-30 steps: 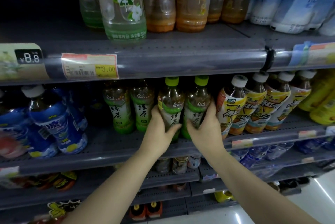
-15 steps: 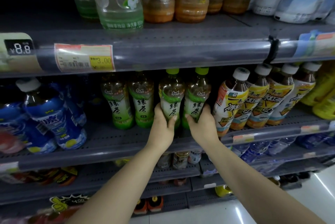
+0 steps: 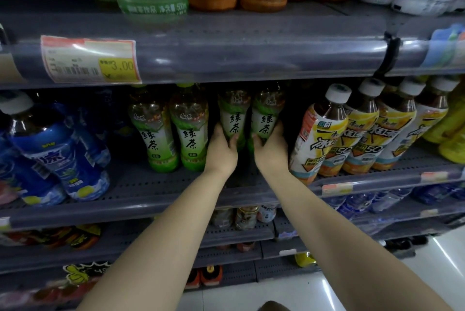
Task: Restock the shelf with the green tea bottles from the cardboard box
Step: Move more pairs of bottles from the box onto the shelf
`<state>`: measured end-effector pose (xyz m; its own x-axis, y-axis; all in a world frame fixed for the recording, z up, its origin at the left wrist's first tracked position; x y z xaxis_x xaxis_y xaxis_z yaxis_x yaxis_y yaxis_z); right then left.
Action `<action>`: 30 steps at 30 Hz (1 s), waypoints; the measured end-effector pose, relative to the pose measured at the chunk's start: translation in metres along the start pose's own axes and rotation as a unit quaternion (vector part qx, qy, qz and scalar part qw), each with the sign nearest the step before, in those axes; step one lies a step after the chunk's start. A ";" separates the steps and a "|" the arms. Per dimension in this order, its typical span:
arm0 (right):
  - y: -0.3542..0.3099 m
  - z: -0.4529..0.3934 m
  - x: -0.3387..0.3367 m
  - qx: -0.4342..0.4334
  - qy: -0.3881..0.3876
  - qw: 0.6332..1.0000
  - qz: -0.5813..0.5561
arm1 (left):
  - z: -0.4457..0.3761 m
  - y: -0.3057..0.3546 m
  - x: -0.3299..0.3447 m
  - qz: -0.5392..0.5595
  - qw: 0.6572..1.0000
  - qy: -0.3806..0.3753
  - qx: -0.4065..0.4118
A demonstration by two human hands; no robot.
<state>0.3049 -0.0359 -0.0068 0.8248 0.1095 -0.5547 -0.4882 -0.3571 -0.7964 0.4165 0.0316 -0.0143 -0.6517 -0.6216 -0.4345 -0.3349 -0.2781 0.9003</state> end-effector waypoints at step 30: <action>-0.040 0.073 -0.039 -0.058 -0.036 0.983 -0.172 | 0.076 -0.008 -0.050 -0.010 0.998 0.003 0.056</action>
<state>0.2717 0.0414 0.0286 0.9107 0.3065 -0.2768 -0.1452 -0.3900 -0.9093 0.3997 0.1205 -0.0018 -0.6397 -0.6221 -0.4514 -0.4211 -0.2076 0.8829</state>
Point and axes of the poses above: each hand's wrist, its own z-axis away from the middle knuckle, its own x-axis out of the palm, y = z × x, the point moved 5 cm from there along -z, towards the middle knuckle, and after that the axes turned 6 degrees about -x, right-handed, at the moved point
